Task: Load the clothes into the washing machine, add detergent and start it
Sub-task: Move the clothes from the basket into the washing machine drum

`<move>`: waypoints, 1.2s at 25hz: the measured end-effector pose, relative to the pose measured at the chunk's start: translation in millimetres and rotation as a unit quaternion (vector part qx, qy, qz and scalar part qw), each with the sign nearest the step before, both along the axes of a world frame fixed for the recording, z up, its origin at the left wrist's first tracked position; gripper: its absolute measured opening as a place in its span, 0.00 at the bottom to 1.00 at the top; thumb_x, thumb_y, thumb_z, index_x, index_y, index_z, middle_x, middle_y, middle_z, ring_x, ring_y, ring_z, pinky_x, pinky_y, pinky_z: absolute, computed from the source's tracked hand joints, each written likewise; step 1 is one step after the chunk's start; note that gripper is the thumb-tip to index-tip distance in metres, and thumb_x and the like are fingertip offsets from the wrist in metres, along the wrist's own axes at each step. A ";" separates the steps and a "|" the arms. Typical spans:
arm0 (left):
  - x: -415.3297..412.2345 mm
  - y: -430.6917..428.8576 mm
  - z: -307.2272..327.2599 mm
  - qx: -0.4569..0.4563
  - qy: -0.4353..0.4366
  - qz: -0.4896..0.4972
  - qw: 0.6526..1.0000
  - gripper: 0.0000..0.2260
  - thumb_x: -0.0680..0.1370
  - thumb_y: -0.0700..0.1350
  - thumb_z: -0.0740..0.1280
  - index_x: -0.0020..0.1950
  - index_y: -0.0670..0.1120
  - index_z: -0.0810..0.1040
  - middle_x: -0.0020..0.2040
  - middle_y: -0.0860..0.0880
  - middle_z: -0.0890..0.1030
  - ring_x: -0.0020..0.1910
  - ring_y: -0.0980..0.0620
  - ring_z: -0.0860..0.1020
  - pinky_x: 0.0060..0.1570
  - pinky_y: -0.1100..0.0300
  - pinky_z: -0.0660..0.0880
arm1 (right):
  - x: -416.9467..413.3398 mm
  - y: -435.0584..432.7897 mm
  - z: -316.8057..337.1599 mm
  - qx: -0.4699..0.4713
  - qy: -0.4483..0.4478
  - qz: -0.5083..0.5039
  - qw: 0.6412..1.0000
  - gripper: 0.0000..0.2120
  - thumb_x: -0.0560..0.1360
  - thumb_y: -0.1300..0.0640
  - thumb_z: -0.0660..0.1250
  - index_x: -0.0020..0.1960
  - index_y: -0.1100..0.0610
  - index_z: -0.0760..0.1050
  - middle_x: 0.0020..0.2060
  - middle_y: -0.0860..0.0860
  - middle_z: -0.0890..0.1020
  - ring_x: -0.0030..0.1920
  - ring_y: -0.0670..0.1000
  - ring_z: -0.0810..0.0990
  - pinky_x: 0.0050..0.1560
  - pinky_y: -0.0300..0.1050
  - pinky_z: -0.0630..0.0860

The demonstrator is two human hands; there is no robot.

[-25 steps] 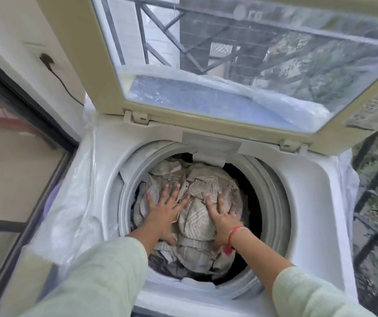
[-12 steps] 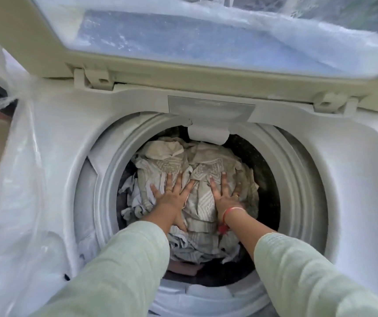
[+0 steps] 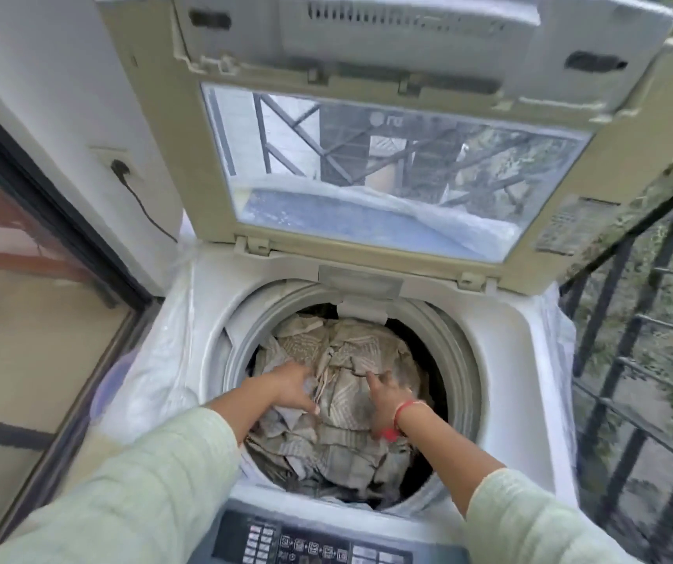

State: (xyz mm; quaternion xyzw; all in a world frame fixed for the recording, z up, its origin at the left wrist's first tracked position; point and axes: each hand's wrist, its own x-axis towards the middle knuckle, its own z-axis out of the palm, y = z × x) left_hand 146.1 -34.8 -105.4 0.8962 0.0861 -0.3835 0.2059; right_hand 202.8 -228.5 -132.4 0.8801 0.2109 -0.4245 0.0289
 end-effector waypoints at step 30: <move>-115.3 74.8 133.5 -0.049 -0.593 0.289 0.750 0.17 0.74 0.42 0.71 0.61 0.45 0.75 0.65 0.43 0.70 0.67 0.46 0.67 0.64 0.57 0.61 | -103.7 10.7 131.9 0.499 -0.241 -0.292 0.779 0.32 0.74 0.57 0.68 0.73 0.50 0.58 0.67 0.52 0.63 0.67 0.50 0.65 0.69 0.46 0.62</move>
